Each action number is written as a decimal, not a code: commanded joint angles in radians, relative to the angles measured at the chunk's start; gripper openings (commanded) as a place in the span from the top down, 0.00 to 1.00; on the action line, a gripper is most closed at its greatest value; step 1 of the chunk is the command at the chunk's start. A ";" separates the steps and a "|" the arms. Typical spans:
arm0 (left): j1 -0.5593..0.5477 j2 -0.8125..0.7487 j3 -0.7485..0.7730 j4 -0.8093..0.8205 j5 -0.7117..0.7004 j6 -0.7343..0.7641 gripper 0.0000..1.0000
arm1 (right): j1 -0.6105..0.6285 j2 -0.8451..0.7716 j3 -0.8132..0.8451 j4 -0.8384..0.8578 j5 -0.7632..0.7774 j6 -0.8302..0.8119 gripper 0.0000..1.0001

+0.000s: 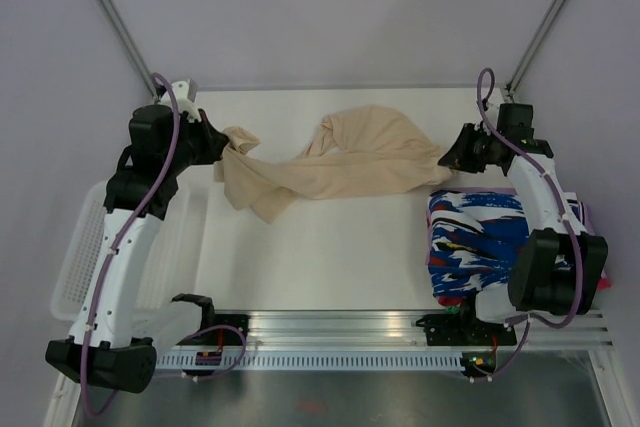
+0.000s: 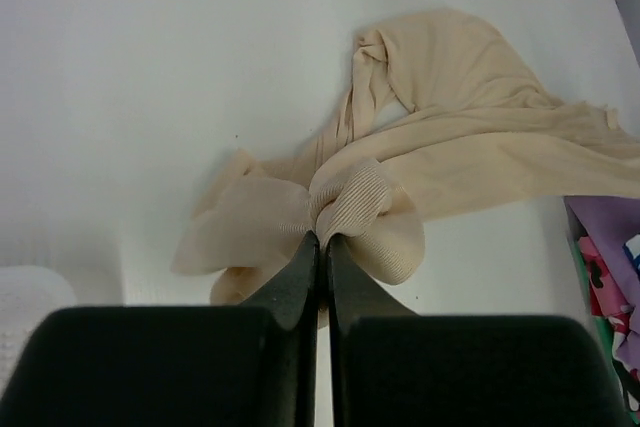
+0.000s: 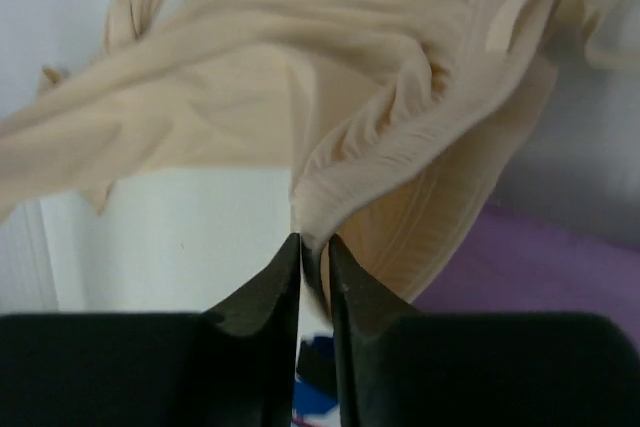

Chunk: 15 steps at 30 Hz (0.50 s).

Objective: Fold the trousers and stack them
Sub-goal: Flatten the trousers out

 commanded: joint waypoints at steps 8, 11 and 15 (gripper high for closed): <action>0.006 0.106 0.193 -0.075 -0.284 -0.007 0.00 | -0.007 -0.085 0.204 -0.329 0.220 0.048 0.02; 0.008 0.285 0.372 -0.070 -0.289 -0.034 0.00 | -0.016 0.094 0.405 -0.345 0.325 0.150 0.02; 0.003 0.557 0.600 -0.034 -0.093 -0.080 0.00 | -0.018 0.318 0.533 -0.268 0.354 0.222 0.08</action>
